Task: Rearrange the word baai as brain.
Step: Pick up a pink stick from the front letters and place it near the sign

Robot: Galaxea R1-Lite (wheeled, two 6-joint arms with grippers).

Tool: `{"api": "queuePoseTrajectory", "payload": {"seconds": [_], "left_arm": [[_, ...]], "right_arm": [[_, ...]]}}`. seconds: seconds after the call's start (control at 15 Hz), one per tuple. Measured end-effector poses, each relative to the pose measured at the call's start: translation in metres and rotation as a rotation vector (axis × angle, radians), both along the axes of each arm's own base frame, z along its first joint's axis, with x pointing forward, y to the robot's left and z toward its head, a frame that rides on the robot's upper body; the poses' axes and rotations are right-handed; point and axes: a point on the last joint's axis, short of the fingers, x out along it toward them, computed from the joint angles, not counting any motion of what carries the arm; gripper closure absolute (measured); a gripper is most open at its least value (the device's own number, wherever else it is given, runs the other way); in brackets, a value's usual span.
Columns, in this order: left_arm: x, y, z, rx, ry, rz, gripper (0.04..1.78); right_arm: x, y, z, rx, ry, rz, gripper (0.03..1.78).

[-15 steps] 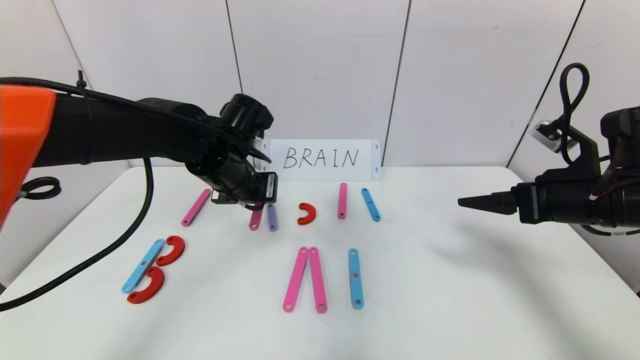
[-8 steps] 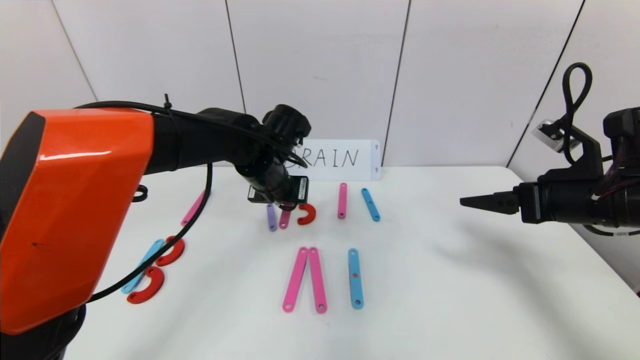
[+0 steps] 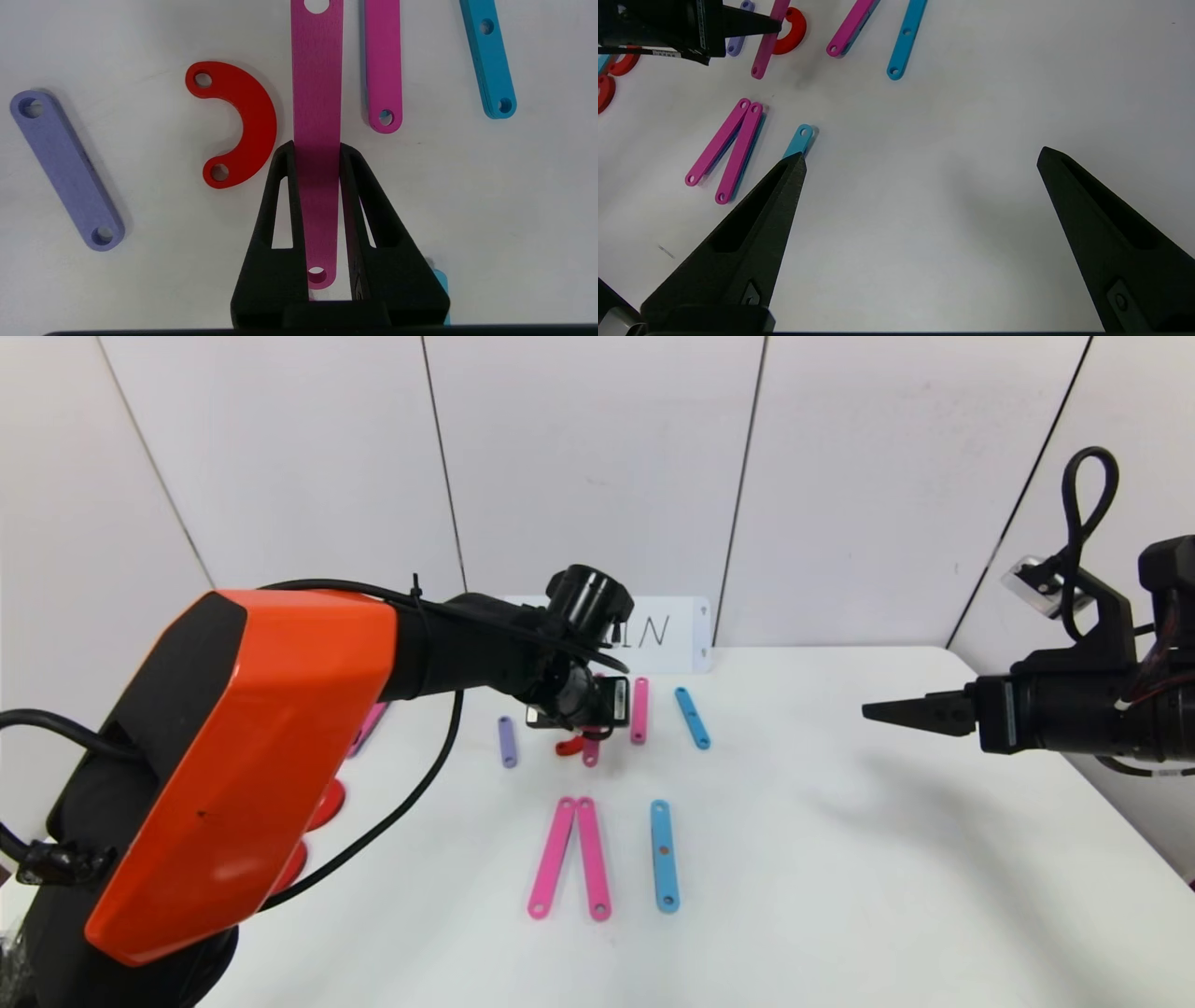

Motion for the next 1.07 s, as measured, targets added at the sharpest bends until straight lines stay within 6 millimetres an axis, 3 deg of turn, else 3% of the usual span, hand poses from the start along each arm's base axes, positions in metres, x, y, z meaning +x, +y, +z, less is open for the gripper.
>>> {"api": "queuePoseTrajectory", "payload": {"seconds": [0.4,1.07], "left_arm": [[0.010,-0.014,-0.014,-0.075,-0.057,0.024,1.55],[0.015,-0.018,-0.034,-0.060,-0.034,0.031,1.54]], "right_arm": [[-0.002,-0.001,0.003,0.001,-0.010,-0.003,0.08],[-0.003,-0.001,0.003,0.001,-0.010,-0.002,0.08]]}}
